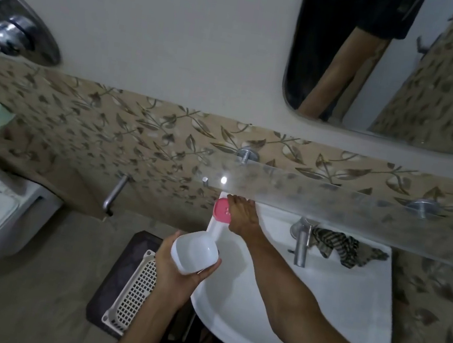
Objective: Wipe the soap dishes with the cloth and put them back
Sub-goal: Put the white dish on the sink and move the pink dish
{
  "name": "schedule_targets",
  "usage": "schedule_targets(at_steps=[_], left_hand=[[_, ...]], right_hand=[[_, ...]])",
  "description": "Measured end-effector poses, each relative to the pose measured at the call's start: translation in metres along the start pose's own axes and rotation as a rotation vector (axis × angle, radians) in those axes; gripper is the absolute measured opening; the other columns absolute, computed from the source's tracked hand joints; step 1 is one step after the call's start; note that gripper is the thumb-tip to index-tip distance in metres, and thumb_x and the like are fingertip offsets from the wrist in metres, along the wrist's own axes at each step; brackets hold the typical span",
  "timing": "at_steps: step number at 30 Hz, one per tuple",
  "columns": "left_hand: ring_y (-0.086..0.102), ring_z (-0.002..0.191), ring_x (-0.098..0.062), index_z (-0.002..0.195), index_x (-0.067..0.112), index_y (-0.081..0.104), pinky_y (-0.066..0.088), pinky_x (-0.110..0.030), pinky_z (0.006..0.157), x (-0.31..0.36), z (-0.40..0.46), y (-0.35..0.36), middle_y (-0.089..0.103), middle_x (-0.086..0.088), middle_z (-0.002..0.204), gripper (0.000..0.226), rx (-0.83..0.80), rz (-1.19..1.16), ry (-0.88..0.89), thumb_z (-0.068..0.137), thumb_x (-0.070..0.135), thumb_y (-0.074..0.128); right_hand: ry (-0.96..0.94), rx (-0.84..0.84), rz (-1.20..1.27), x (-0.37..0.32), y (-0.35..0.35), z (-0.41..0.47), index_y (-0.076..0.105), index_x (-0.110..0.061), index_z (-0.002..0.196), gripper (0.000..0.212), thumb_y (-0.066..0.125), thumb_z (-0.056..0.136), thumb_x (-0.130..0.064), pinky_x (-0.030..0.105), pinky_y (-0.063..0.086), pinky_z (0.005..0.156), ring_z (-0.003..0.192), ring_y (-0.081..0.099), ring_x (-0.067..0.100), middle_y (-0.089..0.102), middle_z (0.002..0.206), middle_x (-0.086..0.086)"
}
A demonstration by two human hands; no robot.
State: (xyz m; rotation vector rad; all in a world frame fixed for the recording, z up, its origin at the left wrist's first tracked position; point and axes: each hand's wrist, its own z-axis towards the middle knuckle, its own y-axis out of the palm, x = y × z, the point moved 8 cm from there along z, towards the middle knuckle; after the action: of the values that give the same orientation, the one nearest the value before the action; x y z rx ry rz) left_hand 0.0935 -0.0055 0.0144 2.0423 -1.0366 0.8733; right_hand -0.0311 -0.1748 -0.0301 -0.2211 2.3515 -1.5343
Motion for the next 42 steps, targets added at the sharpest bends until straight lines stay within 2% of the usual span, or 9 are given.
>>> schedule_targets(at_steps=[4, 8, 11, 12, 14, 17, 23, 29, 42], left_hand=[[0.070, 0.100, -0.019, 0.123, 0.002, 0.062, 0.056, -0.009, 0.066, 0.000, 0.005, 0.006, 0.069, -0.013, 0.117, 0.088, -0.032, -0.147, -0.026, 0.047, 0.000, 0.105], [0.073, 0.088, -0.011, 0.123, 0.006, 0.055, 0.056, -0.008, 0.062, -0.006, 0.005, 0.017, 0.063, -0.008, 0.111, 0.072, -0.043, -0.336, -0.155, 0.065, -0.014, 0.093], [0.074, 0.106, -0.027, 0.111, 0.011, 0.062, 0.066, -0.049, 0.081, -0.006, 0.011, 0.011, 0.062, -0.014, 0.110, 0.023, 0.041, -0.360, -0.209, 0.093, 0.013, 0.075], [0.067, 0.115, -0.040, 0.110, 0.012, 0.064, 0.059, -0.065, 0.090, -0.013, 0.011, 0.013, 0.062, -0.018, 0.114, 0.027, 0.054, -0.441, -0.332, 0.090, 0.025, 0.075], [0.060, 0.121, -0.048, 0.112, 0.011, 0.066, 0.049, -0.073, 0.098, -0.019, 0.014, 0.019, 0.063, -0.020, 0.119, 0.037, 0.022, -0.430, -0.448, 0.084, 0.035, 0.073], [0.065, 0.111, -0.045, 0.109, 0.009, 0.072, 0.049, -0.069, 0.100, -0.020, 0.014, 0.036, 0.068, -0.021, 0.116, 0.038, -0.075, -0.293, -0.480, 0.084, 0.036, 0.067], [0.079, 0.083, -0.029, 0.086, 0.018, 0.085, 0.060, -0.045, 0.080, -0.025, 0.005, 0.084, 0.079, -0.010, 0.096, 0.038, -0.181, -0.140, -0.431, 0.064, 0.046, 0.073], [0.078, 0.083, -0.032, 0.092, 0.015, 0.084, 0.061, -0.044, 0.078, -0.031, 0.001, 0.121, 0.077, -0.012, 0.100, 0.038, -0.244, -0.096, -0.446, 0.079, 0.047, 0.068], [0.077, 0.092, -0.032, 0.104, 0.015, 0.082, 0.059, -0.045, 0.080, -0.041, -0.022, 0.162, 0.076, -0.015, 0.112, 0.053, -0.404, 0.020, -0.452, 0.074, 0.059, 0.076]], right_hand=[[0.057, 0.021, 0.040, 0.004, -0.005, -0.007, 0.020, -0.008, 0.164, 0.090, 0.075, 0.095, -0.025, 0.045, 0.018, 0.132, 0.161, 0.019, 0.031, 0.022, 0.171, 0.014], [0.088, 0.093, 0.351, 0.009, -0.016, -0.029, 0.043, -0.012, 0.153, 0.085, 0.087, 0.082, -0.030, 0.039, 0.038, 0.119, 0.148, 0.039, 0.031, 0.042, 0.157, 0.010], [0.134, 0.191, 0.697, 0.022, -0.022, -0.059, 0.052, -0.014, 0.146, 0.085, 0.094, 0.073, -0.020, 0.041, 0.051, 0.108, 0.134, 0.052, 0.028, 0.052, 0.145, 0.008], [0.136, 0.202, 0.818, 0.027, -0.022, -0.071, 0.053, -0.015, 0.144, 0.084, 0.094, 0.071, -0.015, 0.044, 0.056, 0.103, 0.129, 0.056, 0.028, 0.055, 0.140, 0.007], [0.059, 0.194, 0.975, 0.031, -0.024, -0.092, 0.055, -0.021, 0.140, 0.083, 0.093, 0.067, -0.011, 0.039, 0.062, 0.089, 0.121, 0.062, 0.025, 0.060, 0.133, 0.000], [-0.125, 0.134, 0.959, 0.019, -0.035, -0.122, 0.054, -0.036, 0.139, 0.086, 0.090, 0.062, -0.023, 0.018, 0.056, 0.081, 0.113, 0.065, 0.006, 0.063, 0.128, -0.020], [-0.233, 0.142, 0.821, 0.014, -0.055, -0.151, 0.052, -0.044, 0.140, 0.090, 0.094, 0.062, -0.031, 0.033, 0.057, 0.101, 0.122, 0.063, 0.006, 0.063, 0.132, -0.020], [-0.190, 0.237, 0.720, 0.050, -0.069, -0.171, 0.048, -0.050, 0.143, 0.094, 0.095, 0.062, -0.041, 0.030, 0.055, 0.100, 0.124, 0.059, 0.001, 0.060, 0.133, -0.026], [-0.199, 0.296, 0.645, 0.091, -0.078, -0.200, 0.049, -0.046, 0.144, 0.096, 0.096, 0.060, -0.045, 0.025, 0.056, 0.099, 0.121, 0.061, -0.002, 0.062, 0.134, -0.027]])
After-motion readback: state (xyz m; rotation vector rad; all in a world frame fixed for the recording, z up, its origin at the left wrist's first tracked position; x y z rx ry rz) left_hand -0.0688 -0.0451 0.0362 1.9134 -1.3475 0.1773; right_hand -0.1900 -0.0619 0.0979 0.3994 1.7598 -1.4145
